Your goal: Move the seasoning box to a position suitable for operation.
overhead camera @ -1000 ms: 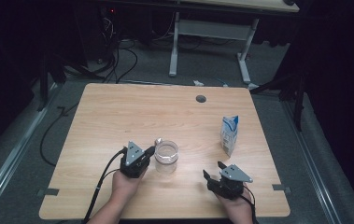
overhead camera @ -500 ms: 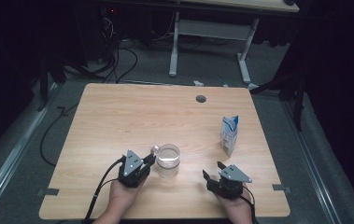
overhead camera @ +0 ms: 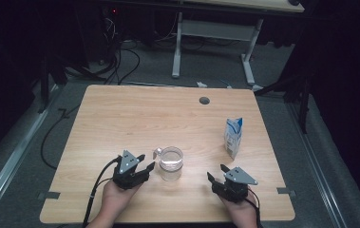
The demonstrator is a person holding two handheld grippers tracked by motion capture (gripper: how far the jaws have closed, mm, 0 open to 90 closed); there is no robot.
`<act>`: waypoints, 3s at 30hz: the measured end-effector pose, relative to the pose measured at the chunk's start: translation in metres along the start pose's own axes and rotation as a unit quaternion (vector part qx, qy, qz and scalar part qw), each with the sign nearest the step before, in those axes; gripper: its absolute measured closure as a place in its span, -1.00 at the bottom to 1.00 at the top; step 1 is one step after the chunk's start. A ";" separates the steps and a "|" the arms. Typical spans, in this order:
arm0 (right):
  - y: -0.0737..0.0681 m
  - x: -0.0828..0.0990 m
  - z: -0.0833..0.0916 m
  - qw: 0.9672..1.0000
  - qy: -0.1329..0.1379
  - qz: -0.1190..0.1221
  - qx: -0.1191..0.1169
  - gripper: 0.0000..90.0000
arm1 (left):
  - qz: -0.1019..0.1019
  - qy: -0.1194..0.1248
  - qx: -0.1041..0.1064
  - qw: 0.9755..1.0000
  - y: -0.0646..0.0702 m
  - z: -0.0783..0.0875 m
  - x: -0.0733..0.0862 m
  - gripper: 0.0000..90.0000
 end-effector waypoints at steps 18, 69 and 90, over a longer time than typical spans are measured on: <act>-0.001 -0.006 0.001 1.000 0.012 0.000 -0.014 -0.60 | 0.007 0.013 0.012 1.000 -0.007 0.004 -0.022 0.27; -0.002 -0.005 -0.002 1.000 0.007 -0.017 -0.021 -0.63 | -0.041 0.030 0.016 0.999 0.015 -0.017 -0.047 1.00; -0.004 -0.006 -0.002 0.999 0.016 -0.013 -0.024 -0.60 | -0.018 0.030 0.032 0.999 0.012 -0.018 -0.048 1.00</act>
Point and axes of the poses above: each handheld gripper's, and its own axes: z roughly backward along the jaws, x roughly out of its underside, y roughly to its right, the point moved 3 cm from there along -z, roughly forward along the jaws, and after that the axes turned 13 degrees about z, right-handed, at the moved point
